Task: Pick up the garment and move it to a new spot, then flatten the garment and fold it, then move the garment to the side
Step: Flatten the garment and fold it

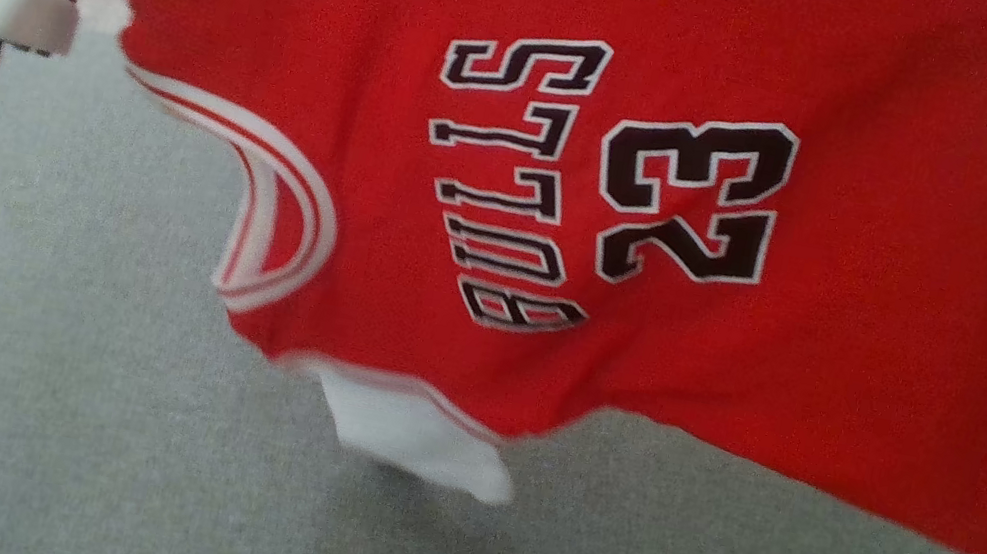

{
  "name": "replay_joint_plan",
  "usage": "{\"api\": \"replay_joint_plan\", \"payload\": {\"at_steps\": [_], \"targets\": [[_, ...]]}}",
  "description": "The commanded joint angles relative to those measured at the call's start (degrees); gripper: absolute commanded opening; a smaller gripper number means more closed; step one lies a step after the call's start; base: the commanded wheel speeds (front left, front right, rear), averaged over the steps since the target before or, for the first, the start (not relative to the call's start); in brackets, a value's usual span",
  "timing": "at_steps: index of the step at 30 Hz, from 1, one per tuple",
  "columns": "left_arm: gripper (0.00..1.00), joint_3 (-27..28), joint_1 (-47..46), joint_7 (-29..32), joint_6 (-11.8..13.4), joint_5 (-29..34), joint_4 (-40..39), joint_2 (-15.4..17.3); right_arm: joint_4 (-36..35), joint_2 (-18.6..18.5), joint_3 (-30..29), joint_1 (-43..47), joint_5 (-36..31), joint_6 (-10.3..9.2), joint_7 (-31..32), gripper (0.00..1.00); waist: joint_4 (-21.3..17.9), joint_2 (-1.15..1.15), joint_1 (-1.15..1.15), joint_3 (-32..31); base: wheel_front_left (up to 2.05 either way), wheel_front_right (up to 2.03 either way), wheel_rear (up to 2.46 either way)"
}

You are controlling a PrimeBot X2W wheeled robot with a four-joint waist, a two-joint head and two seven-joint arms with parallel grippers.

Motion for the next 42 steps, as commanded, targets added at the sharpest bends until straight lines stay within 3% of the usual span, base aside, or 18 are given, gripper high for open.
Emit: {"api": "replay_joint_plan", "payload": {"at_steps": [1,5,11,16,20,24,32,35,42], "targets": [[0.0,1.5,-3.1,0.5,0.1,0.2,0.1,2.0,0.5,0.7,0.7,-3.3,0.0,-0.05,0.4,0.0,0.2,0.0,0.0,2.3,0.0,0.0,0.0],[0.0,1.2,-7.7,-1.7,2.2,1.7,7.1,1.0,9.5,2.7,1.0,-11.3,-2.7,-0.05,-1.6,0.0,0.0,0.0,0.0,7.2,0.0,0.0,0.0],[0.0,1.4,-19.1,-13.3,6.2,5.1,14.1,-0.8,19.4,4.7,-1.0,-23.9,-7.2,-0.05,-10.0,0.0,-0.3,0.0,0.0,10.4,0.0,0.0,0.0],[0.0,2.0,-18.6,-16.1,6.8,4.8,15.5,-2.1,24.2,4.3,-0.9,-24.2,-6.1,-0.05,-12.4,0.0,-0.2,0.0,0.0,9.9,0.0,0.0,0.0],[0.0,2.8,-8.2,-16.5,6.9,3.1,15.3,-4.2,26.9,3.9,1.2,-15.9,-2.1,-0.05,-12.7,0.0,-0.1,0.0,0.0,9.1,0.0,0.0,0.0],[0.0,4.3,8.6,-16.5,7.6,0.9,13.1,-9.0,28.2,3.8,4.4,-2.4,2.5,-0.05,-12.3,0.0,-0.1,0.0,0.0,8.4,0.0,0.0,0.0],[0.0,4.9,31.4,-16.5,6.0,0.4,14.8,-16.5,28.0,5.1,7.5,20.7,9.6,-0.05,-12.5,0.0,-0.2,0.0,0.0,6.1,0.0,0.0,0.0],[0.0,6.9,38.1,-16.5,6.4,0.1,13.8,-18.0,27.2,5.8,8.3,28.0,11.3,-0.05,-12.7,0.0,-0.4,0.0,0.0,4.1,0.0,0.0,0.0],[0.0,6.6,49.9,-16.5,4.5,2.6,12.1,-18.8,24.0,6.1,9.2,40.9,13.4,-0.05,-13.0,0.0,0.0,0.0,0.0,-0.2,0.0,0.0,0.0]]}}
